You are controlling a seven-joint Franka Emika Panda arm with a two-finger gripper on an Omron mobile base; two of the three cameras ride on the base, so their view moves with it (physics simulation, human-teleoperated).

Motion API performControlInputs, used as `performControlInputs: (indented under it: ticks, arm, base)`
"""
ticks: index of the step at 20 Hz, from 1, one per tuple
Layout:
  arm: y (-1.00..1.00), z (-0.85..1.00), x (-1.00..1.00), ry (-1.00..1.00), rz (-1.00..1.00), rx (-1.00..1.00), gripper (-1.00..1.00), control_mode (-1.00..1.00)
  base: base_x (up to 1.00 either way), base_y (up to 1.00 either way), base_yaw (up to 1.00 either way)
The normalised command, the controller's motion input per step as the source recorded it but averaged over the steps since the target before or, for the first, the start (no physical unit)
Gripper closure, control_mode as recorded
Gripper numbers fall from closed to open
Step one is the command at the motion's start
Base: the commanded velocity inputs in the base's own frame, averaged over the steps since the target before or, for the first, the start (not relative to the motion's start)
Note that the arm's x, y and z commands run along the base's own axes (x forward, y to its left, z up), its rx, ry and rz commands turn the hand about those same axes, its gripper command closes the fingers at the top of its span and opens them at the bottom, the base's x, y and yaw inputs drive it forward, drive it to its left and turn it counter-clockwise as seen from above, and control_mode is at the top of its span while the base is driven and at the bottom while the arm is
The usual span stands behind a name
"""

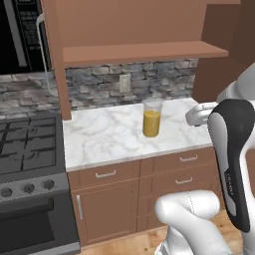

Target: There is a tray on the dining counter. Grab the cup, mug, and pitcher and place them on the tray. The pitcher may be placed next to the tray if it cannot fit the tray.

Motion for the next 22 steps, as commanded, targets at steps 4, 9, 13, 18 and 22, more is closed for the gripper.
performControlInputs:
  ticks: [4,9,13,18,22]
  arm:
    - [0.0,0.0,0.0,0.0,0.0,0.0,-1.0,1.0]
    - [0.0,0.0,0.0,0.0,0.0,0.0,-1.0,1.0]
    - [0.0,0.0,0.0,0.0,0.0,0.0,-1.0,1.0]
    - [0.0,0.0,0.0,0.0,0.0,0.0,-1.0,1.0]
    - [0.0,0.0,0.0,0.0,0.0,0.0,-1.0,1.0]
  base:
    - [0.72,-0.11,0.0]
    - [0.49,-0.01,0.0]
    - [0.25,-0.01,0.0]
    - [0.35,-0.07,0.0]
    - [0.45,-0.14,0.0]
